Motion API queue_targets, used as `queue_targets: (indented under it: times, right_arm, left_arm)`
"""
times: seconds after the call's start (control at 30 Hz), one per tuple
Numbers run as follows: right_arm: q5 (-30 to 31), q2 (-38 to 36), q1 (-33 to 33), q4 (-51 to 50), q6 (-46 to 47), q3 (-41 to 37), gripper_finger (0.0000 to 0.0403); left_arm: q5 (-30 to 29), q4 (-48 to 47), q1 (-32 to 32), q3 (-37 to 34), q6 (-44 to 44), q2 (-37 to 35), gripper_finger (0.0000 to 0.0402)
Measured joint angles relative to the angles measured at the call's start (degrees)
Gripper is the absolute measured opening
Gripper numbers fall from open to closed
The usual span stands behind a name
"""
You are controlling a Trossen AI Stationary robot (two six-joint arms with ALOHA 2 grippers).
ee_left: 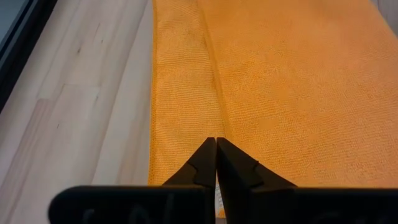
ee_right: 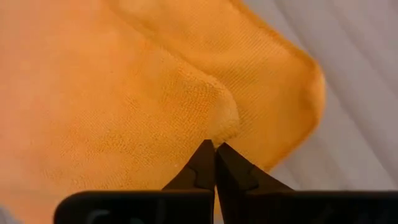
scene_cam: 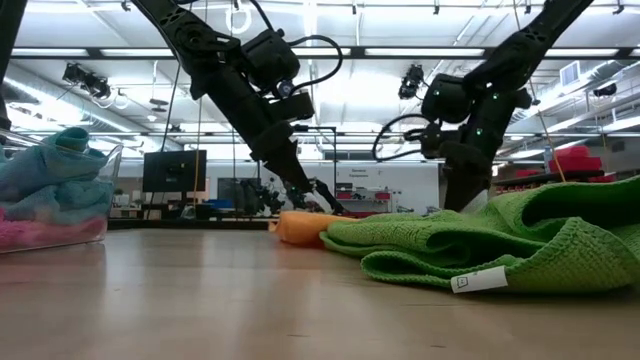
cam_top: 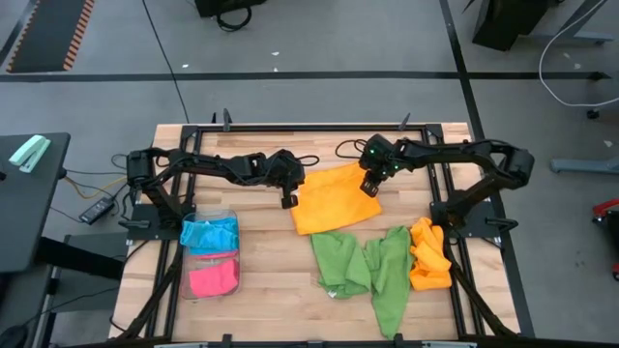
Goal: Fold microfiber towels
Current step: Fold the left yellow microfiber cloth
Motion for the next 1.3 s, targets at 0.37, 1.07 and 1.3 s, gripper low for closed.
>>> queue_targets:
  times: [0.37,1.07,1.3]
  right_arm:
    - [3.9,-1.4,0.0,-6.0,0.9,0.0,0.0005]
    - [6.4,-1.4,0.0,-5.4,0.4,0.0,0.0050]
    - [6.4,-1.4,0.0,-4.8,-0.3,0.0,0.0050]
  left_arm:
    - [0.0,0.0,0.0,0.0,0.0,0.0,0.0028]
    - [0.0,-6.3,-0.8,0.0,-18.5,0.8,0.0114]
    - [0.0,-6.0,1.6,0.0,-24.3,4.6,0.0158]
